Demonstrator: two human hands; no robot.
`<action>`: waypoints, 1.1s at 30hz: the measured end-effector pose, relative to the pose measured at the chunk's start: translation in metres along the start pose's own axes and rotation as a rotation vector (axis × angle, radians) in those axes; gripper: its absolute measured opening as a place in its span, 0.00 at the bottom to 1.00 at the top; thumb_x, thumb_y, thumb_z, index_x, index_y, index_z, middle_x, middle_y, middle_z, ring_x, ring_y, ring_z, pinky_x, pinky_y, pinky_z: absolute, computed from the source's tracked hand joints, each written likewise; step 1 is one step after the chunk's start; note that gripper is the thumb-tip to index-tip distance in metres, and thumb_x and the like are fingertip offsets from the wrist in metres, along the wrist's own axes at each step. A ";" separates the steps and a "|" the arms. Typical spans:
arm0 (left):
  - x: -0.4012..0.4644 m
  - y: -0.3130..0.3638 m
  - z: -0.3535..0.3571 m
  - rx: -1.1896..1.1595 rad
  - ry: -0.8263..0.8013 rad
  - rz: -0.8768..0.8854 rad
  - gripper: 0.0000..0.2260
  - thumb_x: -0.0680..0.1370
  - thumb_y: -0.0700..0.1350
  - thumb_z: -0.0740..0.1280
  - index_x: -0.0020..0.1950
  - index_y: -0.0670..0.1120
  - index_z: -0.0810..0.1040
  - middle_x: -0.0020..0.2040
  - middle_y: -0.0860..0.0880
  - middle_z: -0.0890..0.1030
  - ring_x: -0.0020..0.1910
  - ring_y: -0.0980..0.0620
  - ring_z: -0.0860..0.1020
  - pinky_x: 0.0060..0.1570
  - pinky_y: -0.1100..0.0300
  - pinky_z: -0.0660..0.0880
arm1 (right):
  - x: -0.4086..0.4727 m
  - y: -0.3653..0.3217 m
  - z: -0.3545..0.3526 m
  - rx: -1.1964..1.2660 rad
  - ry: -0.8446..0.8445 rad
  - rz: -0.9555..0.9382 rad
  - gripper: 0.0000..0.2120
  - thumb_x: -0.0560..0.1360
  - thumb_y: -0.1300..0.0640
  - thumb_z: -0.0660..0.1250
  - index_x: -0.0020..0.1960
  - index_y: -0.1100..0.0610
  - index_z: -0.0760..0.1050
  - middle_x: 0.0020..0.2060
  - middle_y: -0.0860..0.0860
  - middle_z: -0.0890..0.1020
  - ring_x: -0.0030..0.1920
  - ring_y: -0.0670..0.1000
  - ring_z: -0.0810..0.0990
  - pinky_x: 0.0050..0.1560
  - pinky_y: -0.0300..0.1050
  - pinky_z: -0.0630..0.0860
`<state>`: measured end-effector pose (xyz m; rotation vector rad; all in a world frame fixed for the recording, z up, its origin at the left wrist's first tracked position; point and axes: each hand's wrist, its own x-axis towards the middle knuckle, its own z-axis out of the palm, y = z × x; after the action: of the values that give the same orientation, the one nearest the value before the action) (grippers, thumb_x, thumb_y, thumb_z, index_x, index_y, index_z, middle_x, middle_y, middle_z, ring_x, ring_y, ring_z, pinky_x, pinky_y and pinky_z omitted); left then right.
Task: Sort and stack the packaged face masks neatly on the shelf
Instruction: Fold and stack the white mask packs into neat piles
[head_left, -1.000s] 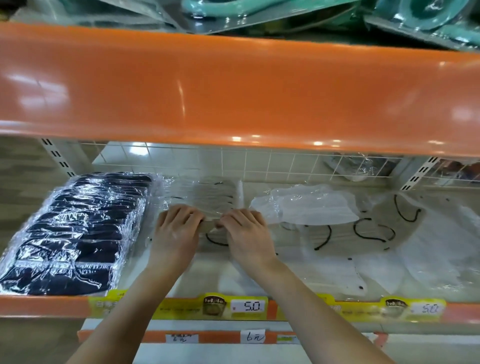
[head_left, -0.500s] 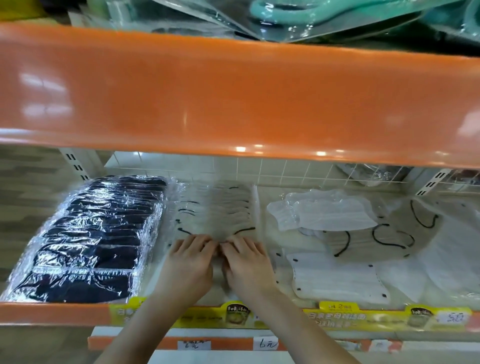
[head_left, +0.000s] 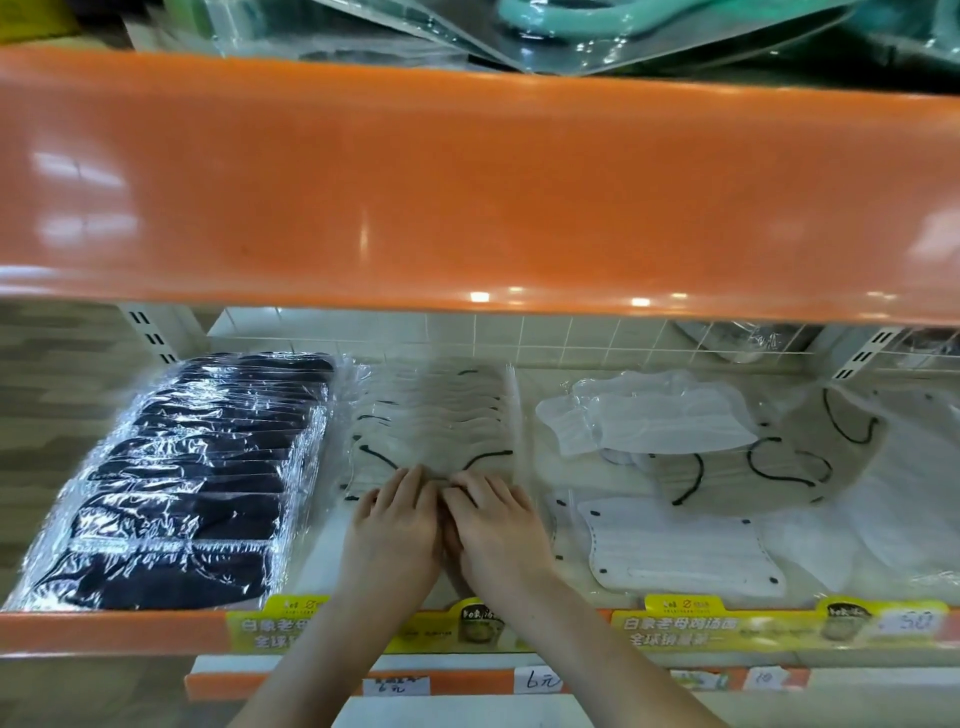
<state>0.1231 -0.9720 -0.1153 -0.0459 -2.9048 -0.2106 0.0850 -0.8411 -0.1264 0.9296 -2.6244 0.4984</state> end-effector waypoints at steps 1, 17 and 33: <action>0.001 0.000 0.000 0.009 0.000 0.001 0.18 0.70 0.48 0.57 0.48 0.43 0.83 0.53 0.44 0.83 0.53 0.46 0.82 0.45 0.54 0.78 | 0.000 0.001 0.000 0.007 -0.003 0.000 0.17 0.60 0.58 0.74 0.49 0.54 0.81 0.50 0.48 0.80 0.49 0.51 0.80 0.47 0.44 0.76; 0.041 0.100 0.000 -0.109 0.177 0.147 0.12 0.69 0.48 0.59 0.39 0.50 0.82 0.35 0.54 0.81 0.32 0.52 0.80 0.24 0.60 0.72 | -0.050 0.109 -0.065 0.001 0.157 0.265 0.13 0.71 0.53 0.58 0.47 0.53 0.80 0.44 0.47 0.81 0.44 0.51 0.81 0.40 0.46 0.78; 0.081 0.246 0.057 -0.124 0.091 0.320 0.17 0.59 0.45 0.78 0.46 0.46 0.82 0.44 0.48 0.80 0.43 0.46 0.80 0.36 0.56 0.76 | -0.122 0.224 -0.118 -0.167 0.131 0.380 0.16 0.61 0.55 0.72 0.49 0.50 0.79 0.47 0.46 0.80 0.46 0.51 0.80 0.42 0.46 0.78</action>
<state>0.0430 -0.7197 -0.1173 -0.5028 -2.7399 -0.3260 0.0501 -0.5619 -0.1189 0.3345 -2.6757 0.4030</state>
